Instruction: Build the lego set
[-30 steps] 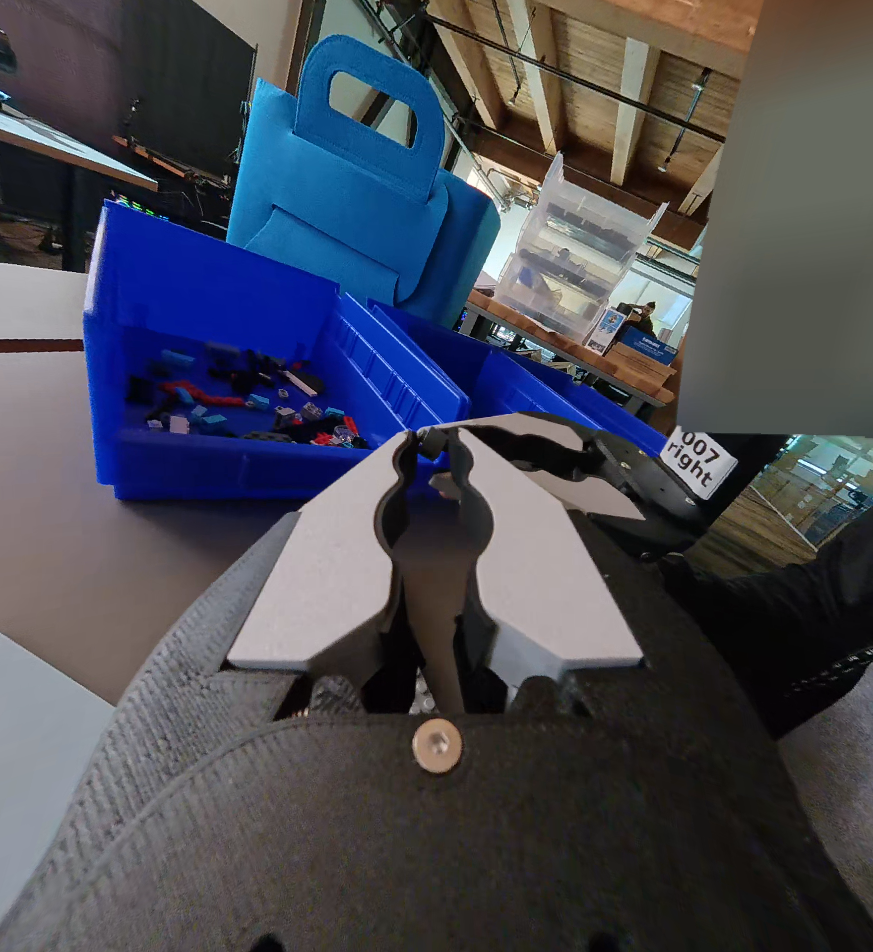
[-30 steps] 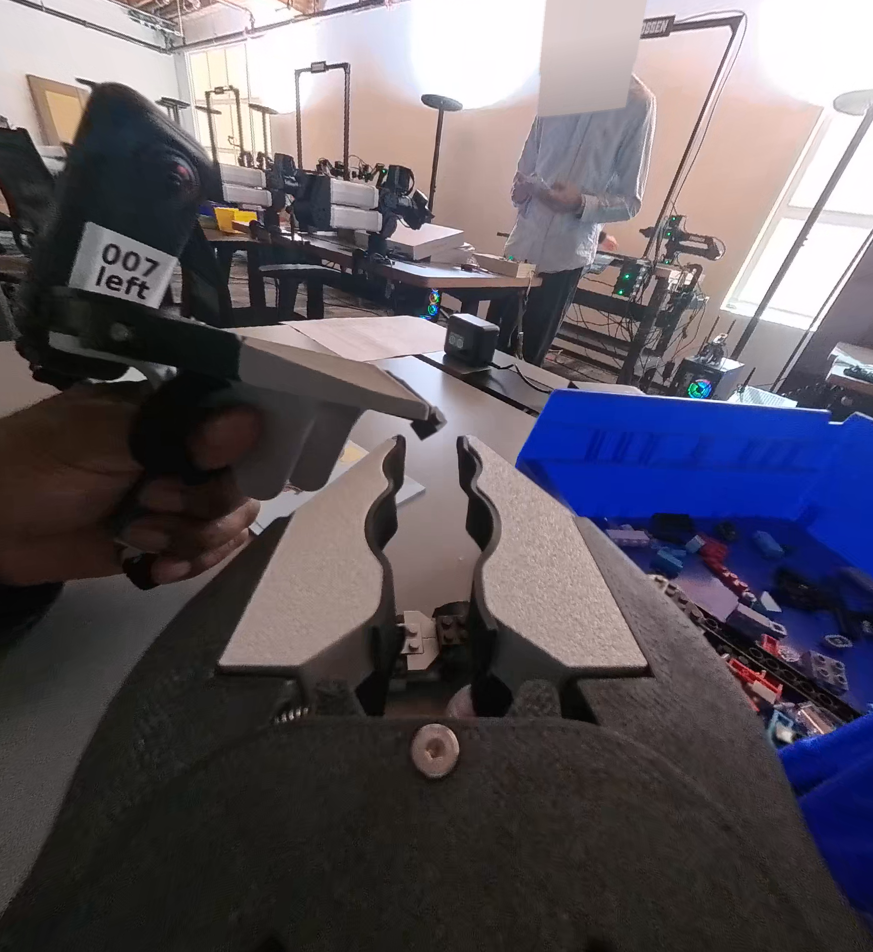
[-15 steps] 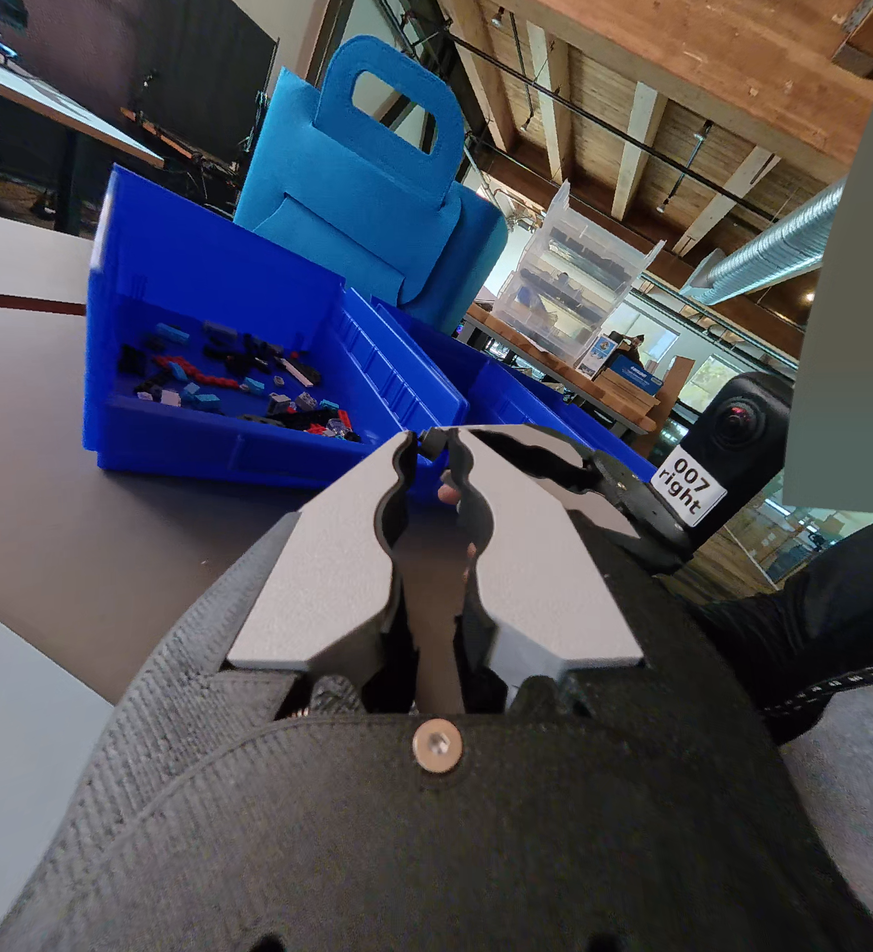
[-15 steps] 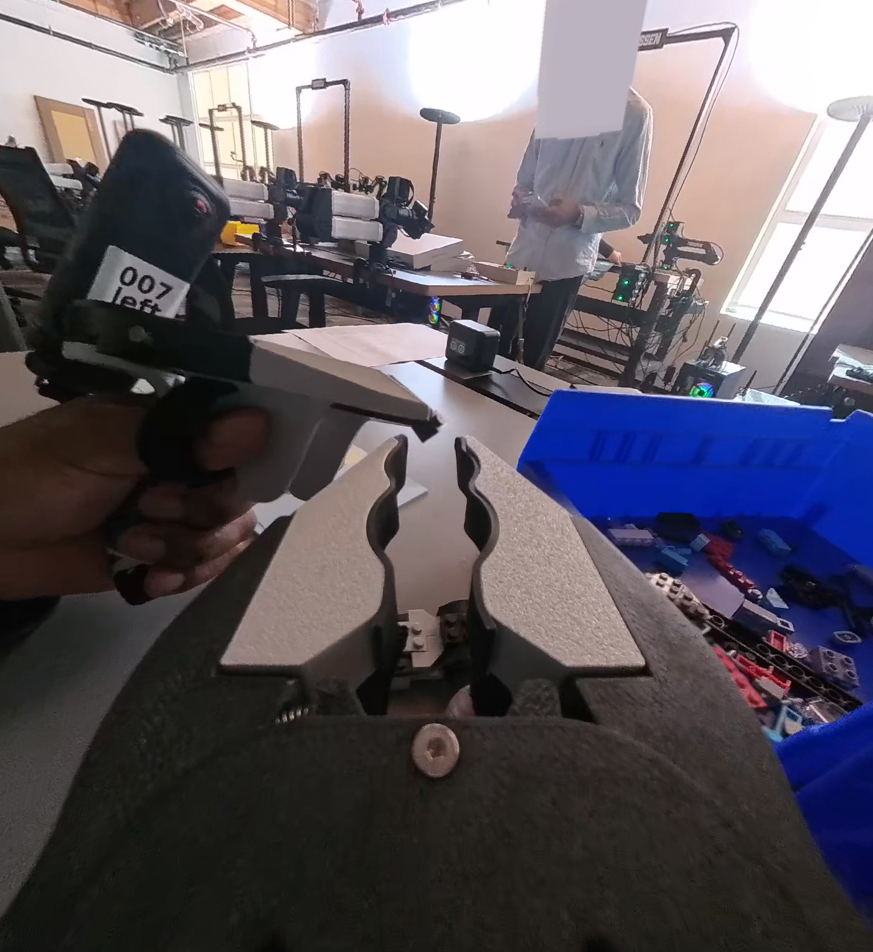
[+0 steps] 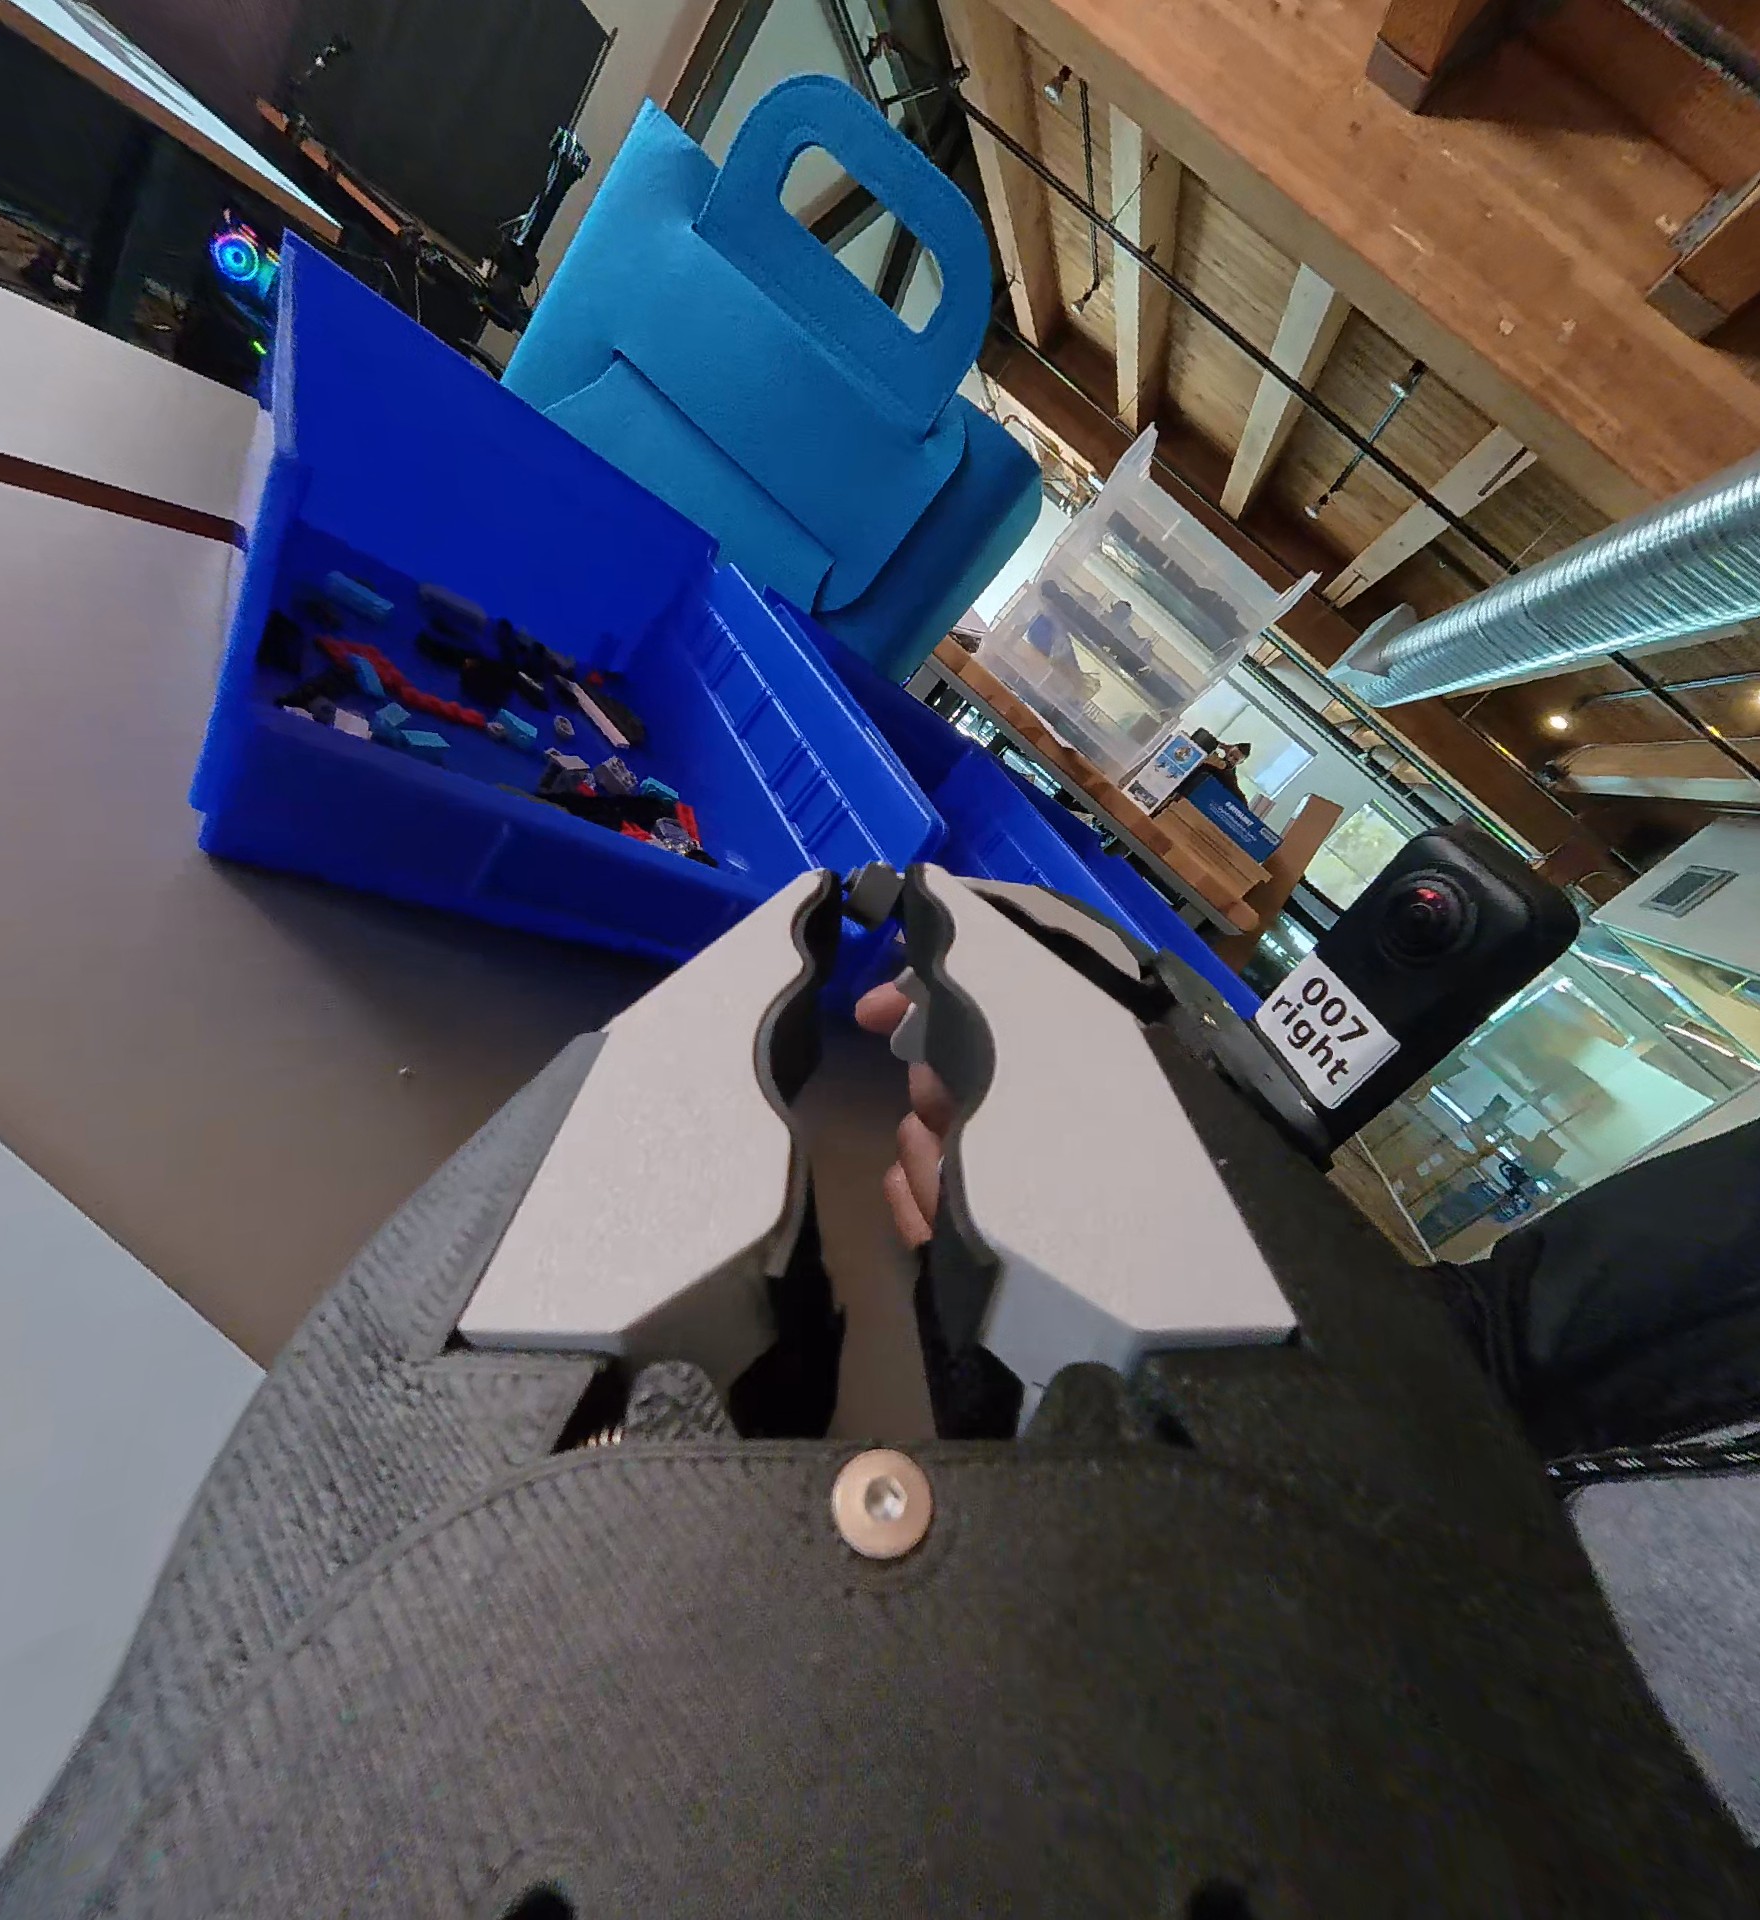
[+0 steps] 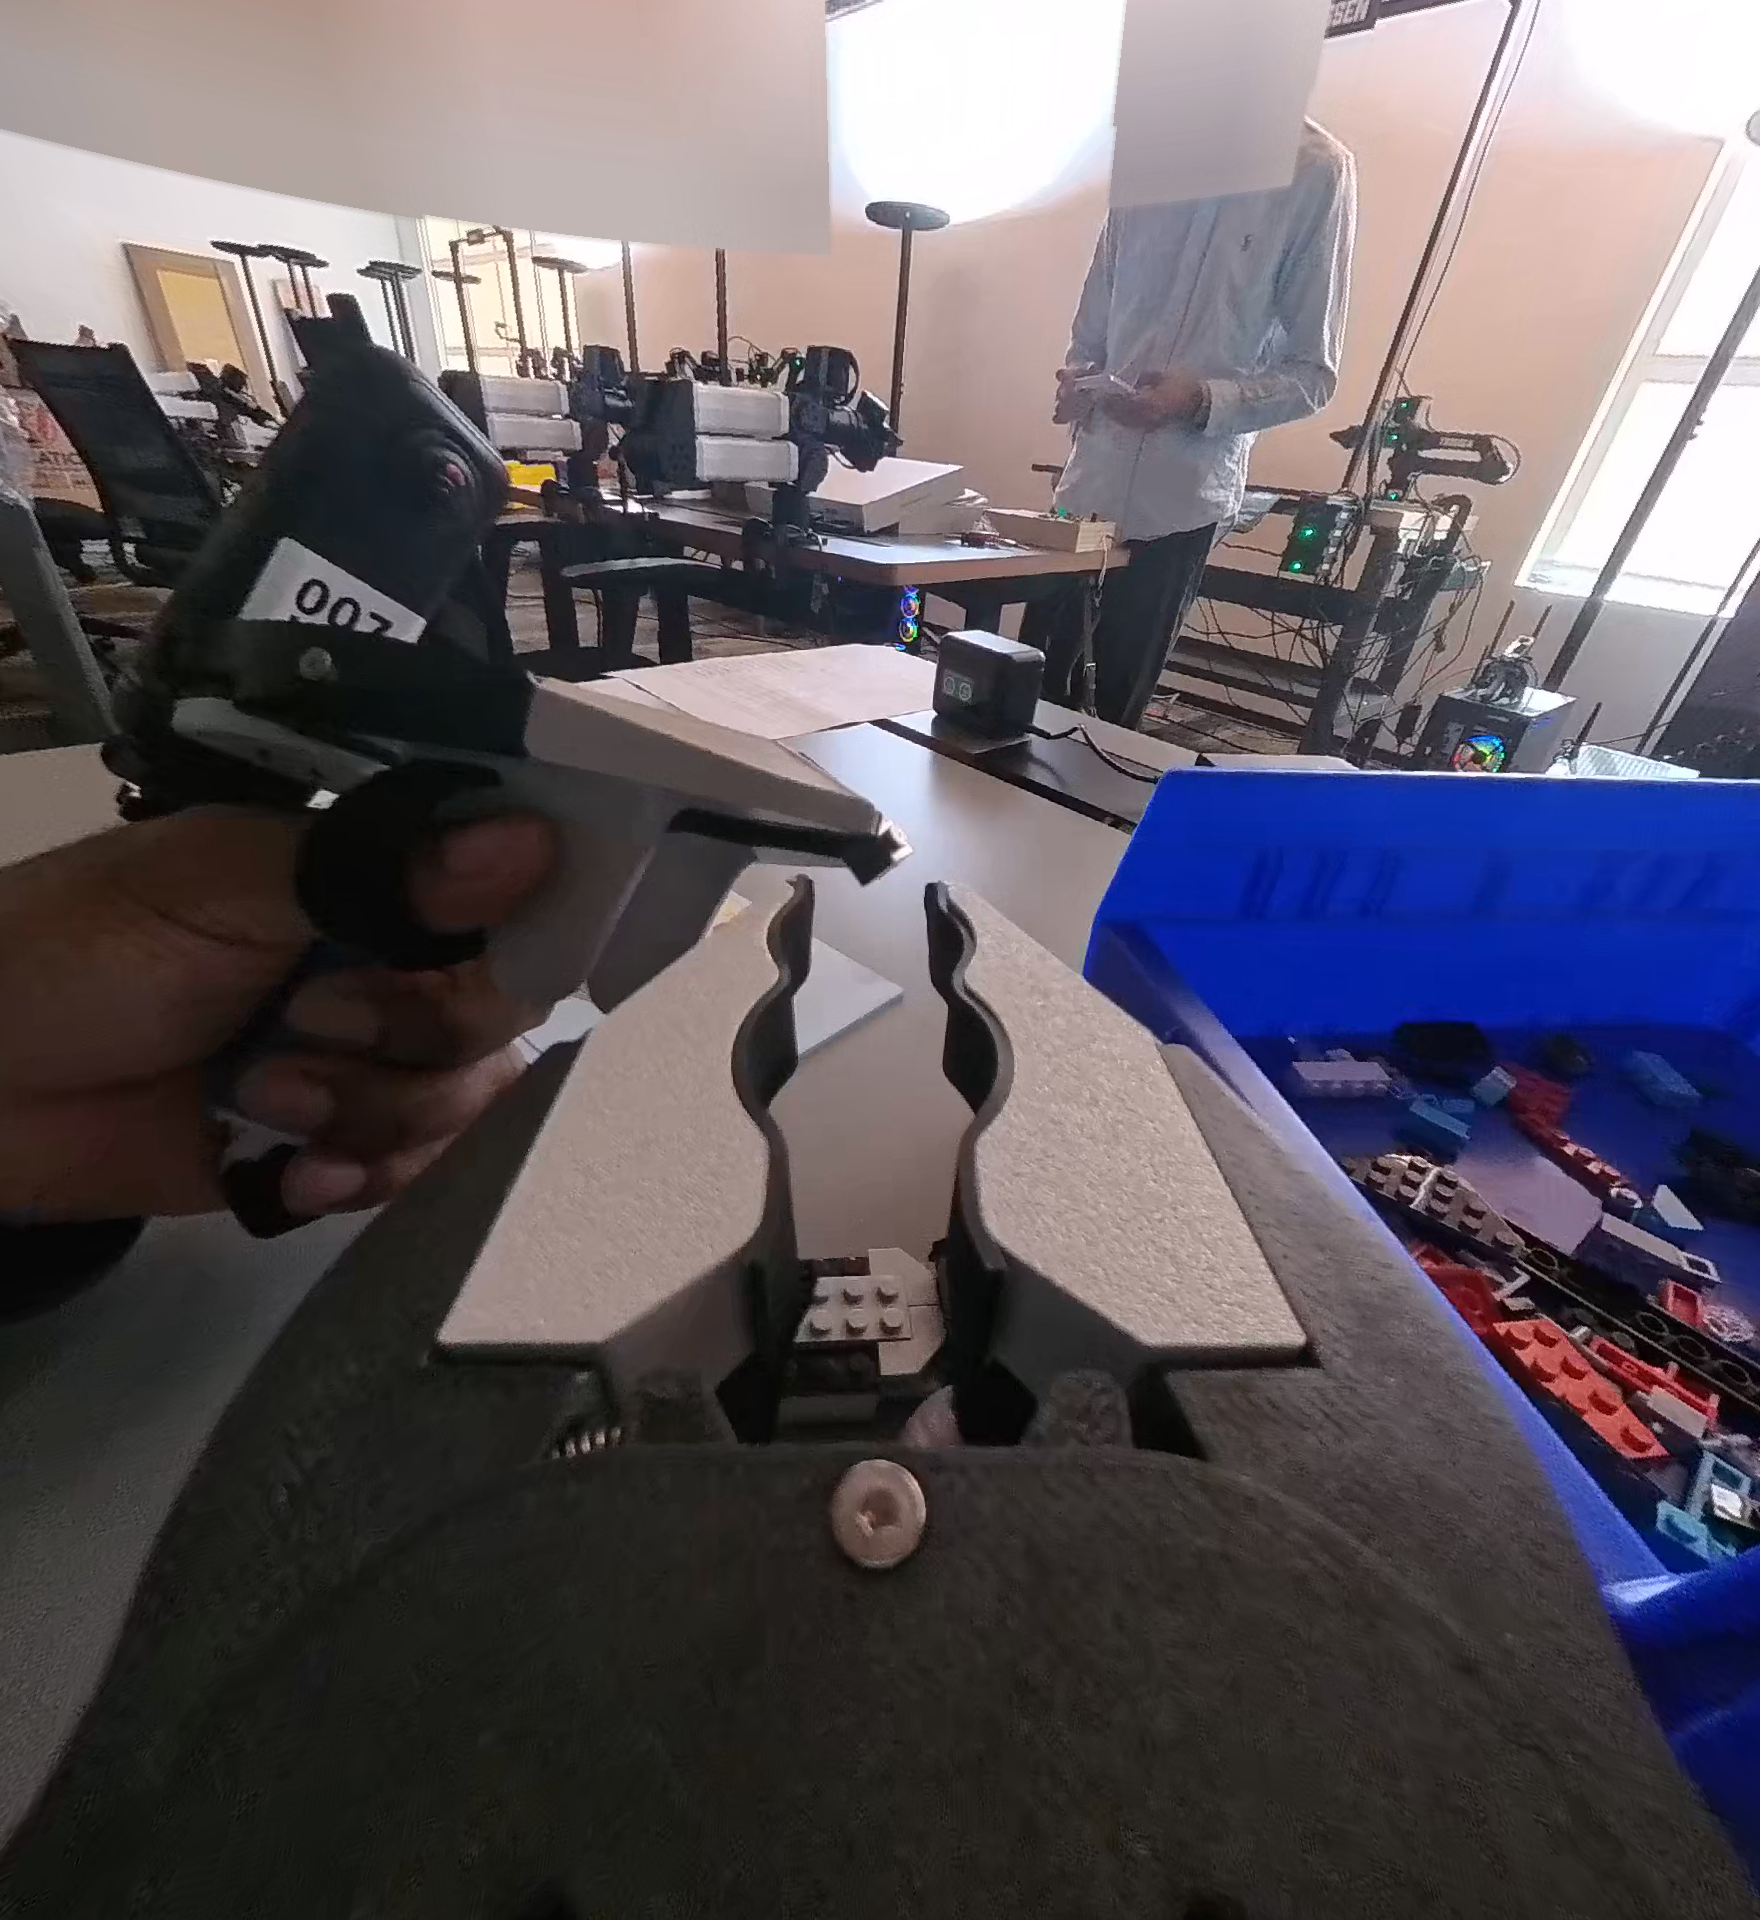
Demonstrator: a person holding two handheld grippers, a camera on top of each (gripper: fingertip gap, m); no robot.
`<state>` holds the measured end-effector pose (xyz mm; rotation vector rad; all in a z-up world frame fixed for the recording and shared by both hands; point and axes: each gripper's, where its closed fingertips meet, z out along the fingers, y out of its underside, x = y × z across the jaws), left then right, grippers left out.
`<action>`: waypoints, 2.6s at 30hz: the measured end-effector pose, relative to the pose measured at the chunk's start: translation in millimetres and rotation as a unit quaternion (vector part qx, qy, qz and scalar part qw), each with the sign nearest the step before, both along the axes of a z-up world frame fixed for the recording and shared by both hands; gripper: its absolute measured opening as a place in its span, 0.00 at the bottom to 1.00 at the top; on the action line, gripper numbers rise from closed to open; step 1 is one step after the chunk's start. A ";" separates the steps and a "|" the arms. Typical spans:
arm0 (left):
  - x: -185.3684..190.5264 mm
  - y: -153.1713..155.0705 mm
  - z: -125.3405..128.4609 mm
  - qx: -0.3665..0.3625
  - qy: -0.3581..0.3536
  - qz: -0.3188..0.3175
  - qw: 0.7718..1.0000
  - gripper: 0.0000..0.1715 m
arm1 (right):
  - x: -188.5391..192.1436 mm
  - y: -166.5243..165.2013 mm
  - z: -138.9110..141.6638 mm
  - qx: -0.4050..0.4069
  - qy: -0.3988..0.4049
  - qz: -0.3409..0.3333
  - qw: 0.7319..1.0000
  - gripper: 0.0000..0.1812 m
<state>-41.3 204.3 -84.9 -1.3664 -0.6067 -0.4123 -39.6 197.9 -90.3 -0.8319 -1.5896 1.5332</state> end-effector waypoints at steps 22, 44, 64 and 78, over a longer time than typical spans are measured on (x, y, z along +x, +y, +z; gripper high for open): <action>-3.4 -2.1 -0.8 0.014 -0.023 0.000 1.000 0.06 | 1.6 7.5 -1.7 -0.027 -0.017 0.009 0.999 0.13; 11.7 11.0 2.6 0.033 -0.028 -0.030 0.999 0.06 | 5.3 3.2 0.5 -0.012 -0.008 -0.004 1.000 0.10; 13.3 10.4 1.9 0.033 -0.043 -0.049 0.997 0.07 | 3.5 9.6 0.5 -0.012 -0.001 -0.010 1.000 0.06; 11.5 11.4 -10.9 -0.032 -0.011 -0.042 0.999 0.06 | 4.2 6.4 -12.6 0.042 -0.023 0.000 0.999 0.07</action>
